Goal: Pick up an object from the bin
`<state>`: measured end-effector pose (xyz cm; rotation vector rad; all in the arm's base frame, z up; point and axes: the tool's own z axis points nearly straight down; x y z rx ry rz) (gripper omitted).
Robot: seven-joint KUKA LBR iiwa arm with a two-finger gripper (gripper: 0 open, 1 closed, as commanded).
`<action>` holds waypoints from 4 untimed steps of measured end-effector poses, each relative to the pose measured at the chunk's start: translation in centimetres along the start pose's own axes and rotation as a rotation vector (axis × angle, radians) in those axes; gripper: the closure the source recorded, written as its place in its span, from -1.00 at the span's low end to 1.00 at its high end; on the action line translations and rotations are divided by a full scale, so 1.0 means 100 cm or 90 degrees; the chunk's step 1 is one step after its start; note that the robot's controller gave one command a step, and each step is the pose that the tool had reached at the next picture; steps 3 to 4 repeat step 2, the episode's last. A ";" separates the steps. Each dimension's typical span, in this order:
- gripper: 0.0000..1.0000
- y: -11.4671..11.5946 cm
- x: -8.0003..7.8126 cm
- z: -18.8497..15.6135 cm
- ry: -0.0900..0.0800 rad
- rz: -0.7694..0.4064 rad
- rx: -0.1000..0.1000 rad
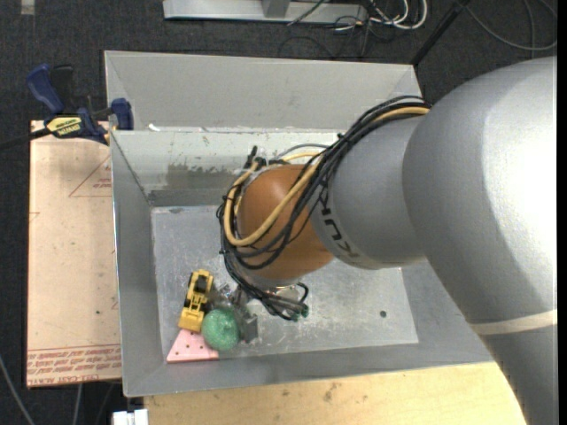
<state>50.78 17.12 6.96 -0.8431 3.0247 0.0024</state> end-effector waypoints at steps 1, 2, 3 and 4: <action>1.00 0.000 0.000 0.000 0.000 0.000 0.000; 1.00 0.001 -0.021 -0.043 -0.001 -0.089 0.000; 1.00 0.001 -0.021 -0.043 -0.001 -0.089 0.000; 1.00 0.001 -0.021 -0.043 -0.001 -0.089 0.000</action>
Offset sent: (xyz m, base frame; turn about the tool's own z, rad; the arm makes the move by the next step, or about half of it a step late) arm 0.0166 0.0108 0.0438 -0.1427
